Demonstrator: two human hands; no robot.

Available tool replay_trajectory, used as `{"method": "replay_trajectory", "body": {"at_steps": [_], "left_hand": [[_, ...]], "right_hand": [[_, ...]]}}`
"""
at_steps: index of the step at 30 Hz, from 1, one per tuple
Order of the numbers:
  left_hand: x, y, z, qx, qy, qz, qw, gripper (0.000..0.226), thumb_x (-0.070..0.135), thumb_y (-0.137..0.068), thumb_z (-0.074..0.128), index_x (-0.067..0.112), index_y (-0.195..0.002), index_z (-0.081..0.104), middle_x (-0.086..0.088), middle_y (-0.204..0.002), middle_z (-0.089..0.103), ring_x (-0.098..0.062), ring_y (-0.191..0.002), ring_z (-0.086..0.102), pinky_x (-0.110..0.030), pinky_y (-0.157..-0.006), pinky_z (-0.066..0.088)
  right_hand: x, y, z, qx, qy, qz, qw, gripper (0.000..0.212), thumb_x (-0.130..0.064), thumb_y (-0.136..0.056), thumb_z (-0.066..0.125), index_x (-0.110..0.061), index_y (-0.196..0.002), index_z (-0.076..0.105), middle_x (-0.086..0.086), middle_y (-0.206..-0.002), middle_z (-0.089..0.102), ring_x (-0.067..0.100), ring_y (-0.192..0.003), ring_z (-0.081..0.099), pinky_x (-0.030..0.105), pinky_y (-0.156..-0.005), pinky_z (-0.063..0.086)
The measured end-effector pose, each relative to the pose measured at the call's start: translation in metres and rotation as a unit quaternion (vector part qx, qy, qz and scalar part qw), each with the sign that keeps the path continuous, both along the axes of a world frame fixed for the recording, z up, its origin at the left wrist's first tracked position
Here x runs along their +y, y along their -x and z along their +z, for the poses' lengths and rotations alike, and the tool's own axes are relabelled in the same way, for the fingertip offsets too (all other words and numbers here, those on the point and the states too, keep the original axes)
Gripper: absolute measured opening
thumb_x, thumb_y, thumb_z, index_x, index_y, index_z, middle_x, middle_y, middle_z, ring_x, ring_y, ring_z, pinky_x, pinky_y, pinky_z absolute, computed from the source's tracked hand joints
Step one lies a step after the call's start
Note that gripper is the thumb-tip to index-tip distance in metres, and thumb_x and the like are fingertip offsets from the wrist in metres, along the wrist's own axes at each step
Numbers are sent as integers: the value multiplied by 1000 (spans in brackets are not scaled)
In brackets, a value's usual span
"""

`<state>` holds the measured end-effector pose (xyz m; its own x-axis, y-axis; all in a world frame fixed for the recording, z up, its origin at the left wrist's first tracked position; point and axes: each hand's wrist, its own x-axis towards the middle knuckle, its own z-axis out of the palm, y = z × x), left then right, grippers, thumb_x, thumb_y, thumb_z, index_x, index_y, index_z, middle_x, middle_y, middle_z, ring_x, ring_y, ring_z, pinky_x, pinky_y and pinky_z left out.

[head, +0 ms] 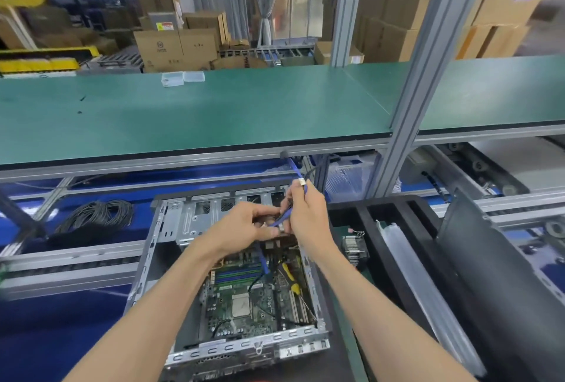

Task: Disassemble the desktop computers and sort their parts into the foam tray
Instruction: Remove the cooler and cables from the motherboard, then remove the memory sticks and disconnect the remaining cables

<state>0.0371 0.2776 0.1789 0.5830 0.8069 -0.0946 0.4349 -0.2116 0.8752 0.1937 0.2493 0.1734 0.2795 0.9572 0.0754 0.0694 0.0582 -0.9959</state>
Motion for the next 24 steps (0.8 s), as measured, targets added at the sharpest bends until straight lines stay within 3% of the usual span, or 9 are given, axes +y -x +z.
{"method": "replay_trajectory", "body": {"at_steps": [3, 5, 7, 9, 11, 15, 17, 20, 24], "left_hand": [[6, -28, 14, -35, -8, 3, 999, 30, 12, -93, 70, 33, -114, 74, 16, -71, 62, -5, -65, 47, -18, -64, 35], [6, -50, 24, -90, 8, 3, 996, 38, 6, -93, 68, 42, -103, 75, 20, -90, 73, 4, -83, 62, -10, -76, 43], [7, -74, 28, -136, 15, -5, 991, 46, 1, -94, 65, 45, -101, 72, 25, -97, 73, 12, -92, 63, -3, -81, 44], [7, -98, 25, -163, 24, -19, 986, 40, -2, -94, 63, 31, -116, 71, 21, -103, 74, 11, -97, 63, -5, -87, 44], [6, -121, 11, -166, 36, -27, 985, 35, -3, -93, 64, 15, -123, 70, 10, -109, 75, 3, -100, 64, -13, -92, 46], [-2, -161, -32, -83, 31, -39, 995, 17, 0, -88, 70, 9, -101, 76, -1, -81, 65, -13, -75, 50, -30, -73, 41], [-7, -179, -54, -34, 30, -50, 998, 12, -2, -85, 69, 1, -95, 73, -5, -77, 56, -15, -74, 43, -33, -71, 35], [-17, -200, -79, 20, 30, -69, 997, 15, -6, -82, 66, 7, -88, 72, -3, -75, 59, -15, -70, 48, -29, -68, 41], [-23, -218, -96, 54, 4, -69, 996, 17, -5, -79, 66, 8, -88, 73, 10, -66, 59, 2, -59, 49, -17, -64, 41]], "right_hand": [[9, -21, 24, -40, -36, -31, 998, 33, -27, -110, 35, -10, -87, 53, 4, -66, 58, 15, -49, 50, 32, -50, 41], [14, -39, 40, -77, -59, -61, 993, 31, -22, -108, 36, -10, -86, 54, 0, -61, 56, 13, -50, 49, 34, -52, 40], [18, -57, 52, -129, -76, -90, 985, 29, -21, -106, 37, -9, -87, 55, 0, -62, 57, 21, -55, 54, 40, -56, 43], [19, -76, 58, -193, -85, -107, 972, 28, -20, -105, 37, -7, -89, 55, 4, -64, 56, 35, -62, 55, 47, -60, 43], [15, -97, 52, -271, -67, -113, 954, 28, -22, -106, 36, -8, -88, 54, 6, -63, 56, 32, -60, 52, 46, -56, 39], [-4, -136, 11, -390, 50, -90, 915, 28, -25, -108, 36, -12, -84, 43, 8, -78, 55, 32, -74, 48, 39, -60, 26], [-15, -150, -12, -409, 102, -74, 904, 26, -27, -108, 36, -13, -87, 43, 8, -85, 54, 33, -81, 48, 39, -63, 24], [-30, -164, -37, -404, 153, -55, 900, 25, -25, -108, 38, -9, -90, 47, 15, -93, 62, 36, -90, 55, 38, -67, 29], [-40, -180, -53, -337, 187, -72, 920, 29, -20, -107, 40, 2, -93, 53, 20, -91, 65, 38, -89, 60, 38, -66, 30]]}}
